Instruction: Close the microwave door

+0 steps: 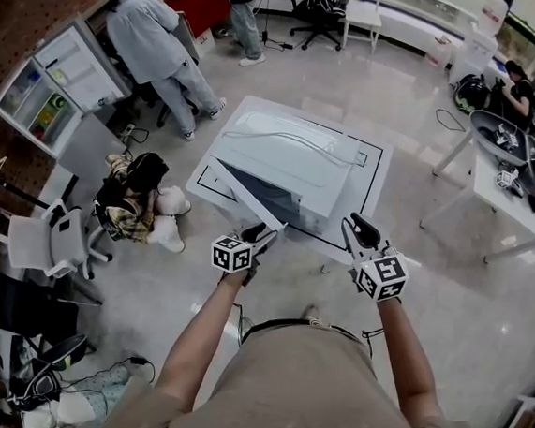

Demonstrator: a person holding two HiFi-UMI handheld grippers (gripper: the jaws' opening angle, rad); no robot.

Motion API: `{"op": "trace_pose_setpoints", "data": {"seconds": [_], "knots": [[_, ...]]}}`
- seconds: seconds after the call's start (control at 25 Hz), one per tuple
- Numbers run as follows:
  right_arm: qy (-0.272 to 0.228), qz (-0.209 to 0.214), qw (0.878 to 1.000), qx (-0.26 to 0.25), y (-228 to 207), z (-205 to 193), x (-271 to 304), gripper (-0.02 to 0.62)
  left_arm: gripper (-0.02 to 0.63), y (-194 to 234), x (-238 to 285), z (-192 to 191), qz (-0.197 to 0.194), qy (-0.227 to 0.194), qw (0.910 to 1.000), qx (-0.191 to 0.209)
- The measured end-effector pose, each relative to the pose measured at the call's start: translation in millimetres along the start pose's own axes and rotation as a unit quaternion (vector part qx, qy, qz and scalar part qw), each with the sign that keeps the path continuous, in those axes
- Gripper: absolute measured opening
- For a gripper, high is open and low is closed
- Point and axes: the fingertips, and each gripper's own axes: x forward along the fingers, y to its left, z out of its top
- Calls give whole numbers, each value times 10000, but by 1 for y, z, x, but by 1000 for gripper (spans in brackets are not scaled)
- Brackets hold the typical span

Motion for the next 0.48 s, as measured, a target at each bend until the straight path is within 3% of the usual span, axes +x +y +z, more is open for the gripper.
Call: {"op": "trace_pose_setpoints", "data": {"seconds": [0.48], "knots": [[52,127,9999,-8,-16,-5,-5,86,196,-2,32,15,160,-32,9999,-39]]}}
